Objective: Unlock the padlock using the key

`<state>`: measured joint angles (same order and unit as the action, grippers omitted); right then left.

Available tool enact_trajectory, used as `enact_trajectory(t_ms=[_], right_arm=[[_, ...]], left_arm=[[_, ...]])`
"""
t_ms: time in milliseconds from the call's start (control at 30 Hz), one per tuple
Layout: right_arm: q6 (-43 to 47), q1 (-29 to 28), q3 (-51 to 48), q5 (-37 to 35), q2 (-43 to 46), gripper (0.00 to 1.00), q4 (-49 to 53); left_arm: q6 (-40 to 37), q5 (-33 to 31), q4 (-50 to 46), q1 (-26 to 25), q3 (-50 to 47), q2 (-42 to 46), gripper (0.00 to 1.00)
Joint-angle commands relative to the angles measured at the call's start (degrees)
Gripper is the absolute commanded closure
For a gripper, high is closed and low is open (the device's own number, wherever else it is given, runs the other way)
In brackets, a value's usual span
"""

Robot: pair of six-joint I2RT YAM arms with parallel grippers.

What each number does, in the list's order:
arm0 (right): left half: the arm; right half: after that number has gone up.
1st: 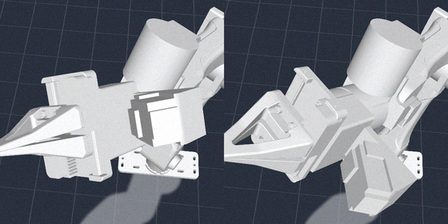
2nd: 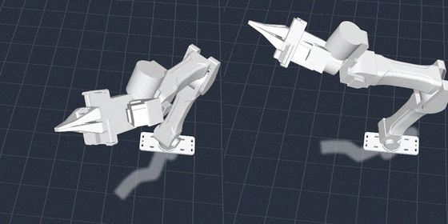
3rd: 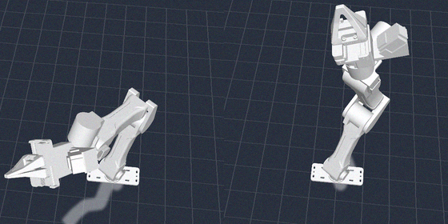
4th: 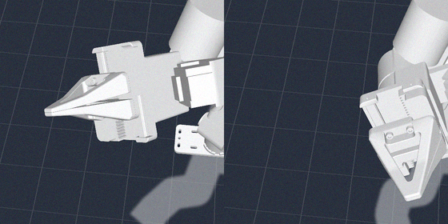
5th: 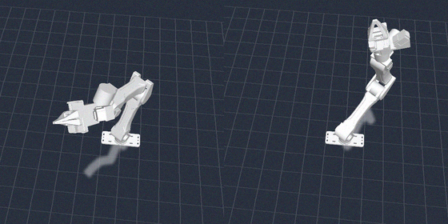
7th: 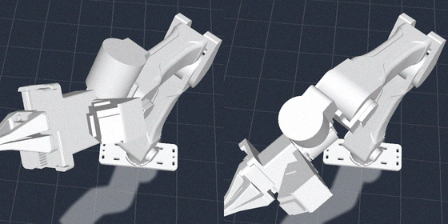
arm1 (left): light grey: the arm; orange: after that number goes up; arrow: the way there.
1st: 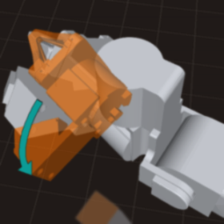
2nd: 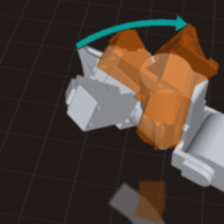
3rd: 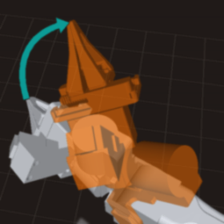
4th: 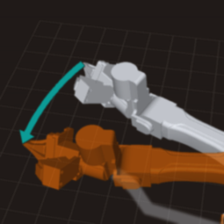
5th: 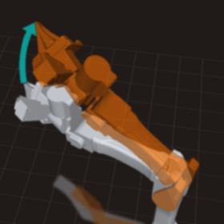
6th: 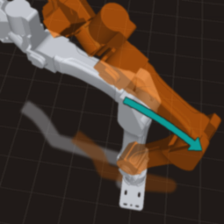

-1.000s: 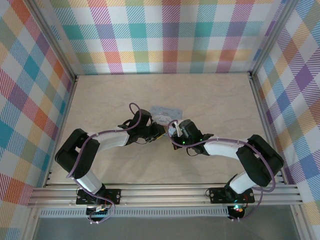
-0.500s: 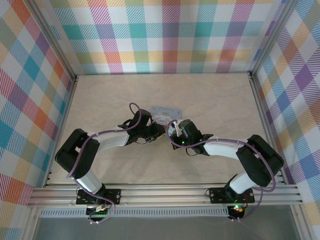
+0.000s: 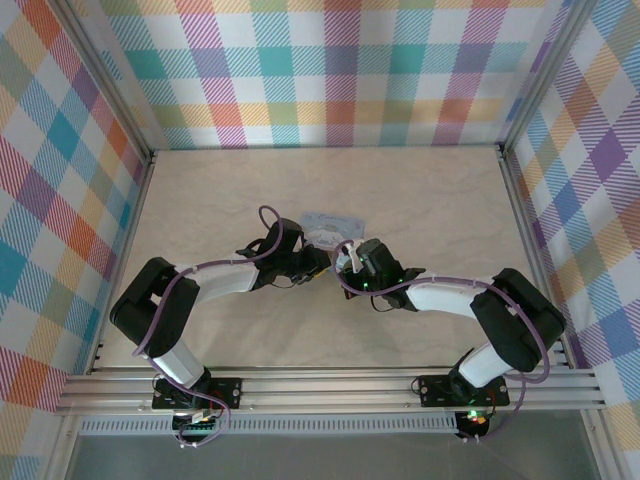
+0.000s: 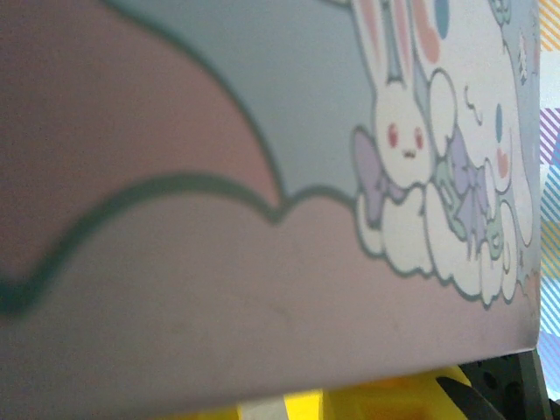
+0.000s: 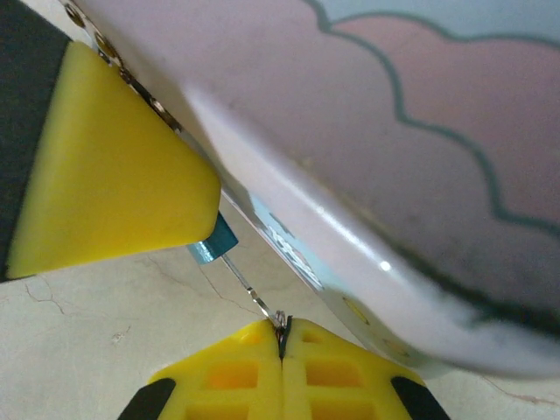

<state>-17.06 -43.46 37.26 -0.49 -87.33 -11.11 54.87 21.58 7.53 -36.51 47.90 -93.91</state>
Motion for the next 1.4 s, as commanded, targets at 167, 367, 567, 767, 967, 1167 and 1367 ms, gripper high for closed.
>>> enact_trajectory(t_ms=[167, 367, 567, 767, 967, 1167, 1367], right_arm=[[0.9, -0.5, 1.3, -0.4, -0.3, 0.97, -4.1], [2.0, -1.0, 0.5, -1.6, -0.3, 0.97, -6.4], [3.3, -1.1, -0.3, -2.5, -0.4, 0.98, -10.2], [3.8, -1.1, -0.3, -2.1, -1.0, 0.98, -12.2], [4.3, -1.1, -0.3, -2.3, -1.4, 0.98, -13.7], [5.3, -1.1, -0.1, -2.3, -1.8, 0.98, -15.3], [6.6, -1.2, -0.1, -2.2, -2.7, 0.97, -16.9]], left_arm=[[1.2, 1.8, -0.1, -1.3, 2.3, -0.3, 0.87], [1.5, 1.8, -0.7, -1.6, 2.7, -0.3, 0.88], [1.7, 1.8, -1.0, -2.0, 2.8, -0.5, 0.89], [1.9, 1.7, -1.2, -2.2, 2.8, -0.7, 0.89], [1.8, 1.8, -1.5, -2.5, 3.0, -0.9, 0.89], [2.0, 1.8, -1.6, -2.7, 3.3, -1.1, 0.89], [2.1, 1.7, -1.8, -3.0, 3.6, -1.4, 0.89]])
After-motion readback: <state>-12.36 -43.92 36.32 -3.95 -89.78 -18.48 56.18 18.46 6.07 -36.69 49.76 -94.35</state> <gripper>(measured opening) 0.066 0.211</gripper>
